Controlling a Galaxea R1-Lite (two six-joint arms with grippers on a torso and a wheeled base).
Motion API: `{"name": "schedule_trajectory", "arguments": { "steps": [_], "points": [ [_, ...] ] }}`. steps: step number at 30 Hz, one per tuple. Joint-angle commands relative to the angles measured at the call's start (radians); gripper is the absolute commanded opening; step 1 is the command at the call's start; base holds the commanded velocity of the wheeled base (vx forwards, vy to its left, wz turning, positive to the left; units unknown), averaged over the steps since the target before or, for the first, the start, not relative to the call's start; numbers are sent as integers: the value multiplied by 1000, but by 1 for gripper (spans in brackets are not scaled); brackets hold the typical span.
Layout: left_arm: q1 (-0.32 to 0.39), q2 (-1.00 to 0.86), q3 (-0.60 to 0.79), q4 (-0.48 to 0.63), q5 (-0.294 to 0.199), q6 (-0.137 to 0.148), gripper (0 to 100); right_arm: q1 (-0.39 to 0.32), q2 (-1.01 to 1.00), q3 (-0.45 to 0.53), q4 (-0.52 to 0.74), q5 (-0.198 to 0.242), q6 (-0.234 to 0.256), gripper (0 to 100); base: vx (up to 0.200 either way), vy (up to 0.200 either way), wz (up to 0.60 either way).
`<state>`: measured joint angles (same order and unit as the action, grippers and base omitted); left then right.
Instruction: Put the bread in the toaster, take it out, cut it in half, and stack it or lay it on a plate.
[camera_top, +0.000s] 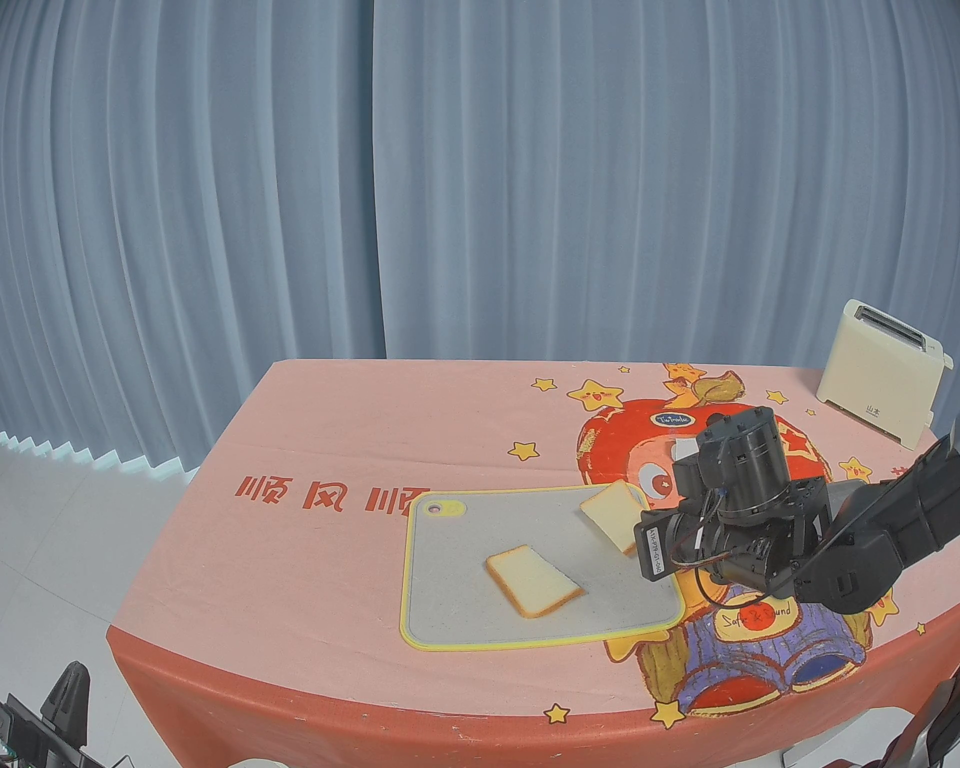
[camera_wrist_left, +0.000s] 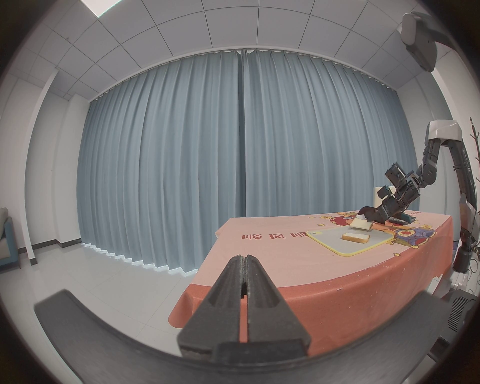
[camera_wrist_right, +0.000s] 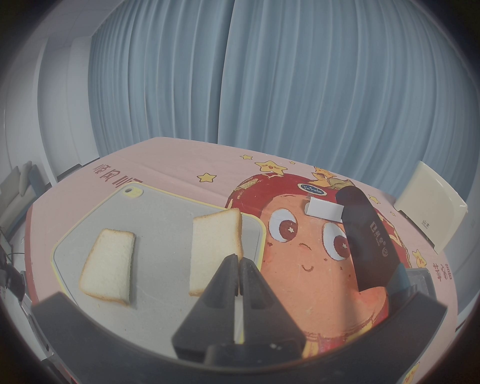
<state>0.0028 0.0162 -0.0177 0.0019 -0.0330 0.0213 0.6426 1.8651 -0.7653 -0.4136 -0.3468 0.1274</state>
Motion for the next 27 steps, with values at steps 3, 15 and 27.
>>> {"name": "schedule_trajectory", "arguments": {
  "steps": [3,15,27],
  "points": [
    [0,-16,16,1,1,0,0,2,-23,3,-1,0,0,0,0,0,0],
    [0,-16,16,0,-1,0,0,3,-72,11,-1,0,0,0,0,0,0],
    [0,-16,16,0,1,0,0,17,-184,61,1,2,3,0,0,0,0]
  ]
}}
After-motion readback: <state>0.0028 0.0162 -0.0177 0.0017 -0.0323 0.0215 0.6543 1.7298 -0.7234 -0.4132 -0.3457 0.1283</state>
